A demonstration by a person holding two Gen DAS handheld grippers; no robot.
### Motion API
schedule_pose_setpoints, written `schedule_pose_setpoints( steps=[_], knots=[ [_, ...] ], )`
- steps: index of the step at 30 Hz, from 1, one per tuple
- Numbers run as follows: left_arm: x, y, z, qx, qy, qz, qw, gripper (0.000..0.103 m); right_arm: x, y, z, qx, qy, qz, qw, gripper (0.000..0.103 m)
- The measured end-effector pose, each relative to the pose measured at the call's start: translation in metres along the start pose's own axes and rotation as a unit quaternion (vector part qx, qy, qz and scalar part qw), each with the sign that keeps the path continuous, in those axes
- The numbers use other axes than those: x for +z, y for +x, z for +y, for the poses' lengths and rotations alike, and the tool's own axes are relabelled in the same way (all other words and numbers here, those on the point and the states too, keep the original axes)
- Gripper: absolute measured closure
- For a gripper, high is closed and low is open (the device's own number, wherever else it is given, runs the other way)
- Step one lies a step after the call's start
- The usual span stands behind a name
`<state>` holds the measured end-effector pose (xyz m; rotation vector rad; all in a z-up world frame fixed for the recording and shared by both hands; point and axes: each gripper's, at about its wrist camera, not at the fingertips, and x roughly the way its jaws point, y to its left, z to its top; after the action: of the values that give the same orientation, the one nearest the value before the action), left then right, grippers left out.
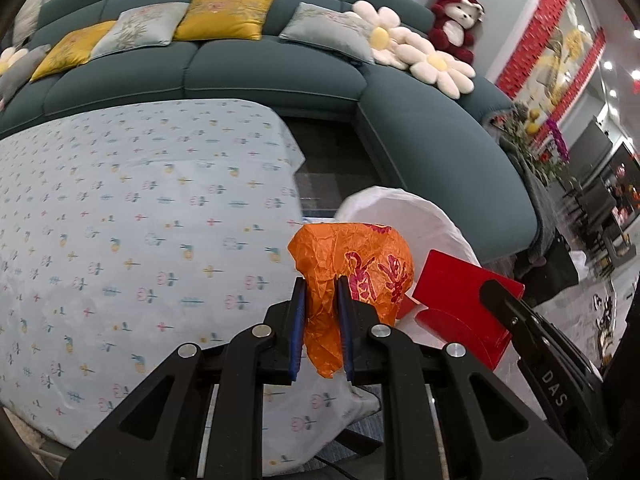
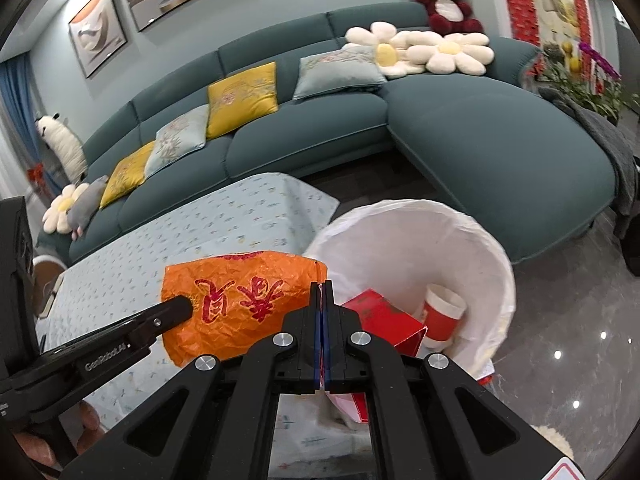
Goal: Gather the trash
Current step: 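Carry the orange bag in the left gripper and the red box in the right over the bin, then open the left gripper dropping the orange bag while the right drops the red box into the bin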
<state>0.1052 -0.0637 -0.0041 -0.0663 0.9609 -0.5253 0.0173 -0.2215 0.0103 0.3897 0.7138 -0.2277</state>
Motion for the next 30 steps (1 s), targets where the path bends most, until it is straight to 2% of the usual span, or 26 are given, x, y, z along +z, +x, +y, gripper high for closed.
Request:
schedule_pose_setpoints(
  steps=[18,30],
  knots=[
    [0.0,0.03,-0.05,-0.006,0.043,0.022,0.9988,0.088,0.002,-0.001,-0.067,-0.046,0.042,-0.01,0.998,0.102],
    [-0.002,0.048,-0.07,-0.008,0.058,0.037,0.9976,0.088,-0.003,0.008,-0.083,-0.051,0.054,-0.001,0.997,0.102]
  ],
)
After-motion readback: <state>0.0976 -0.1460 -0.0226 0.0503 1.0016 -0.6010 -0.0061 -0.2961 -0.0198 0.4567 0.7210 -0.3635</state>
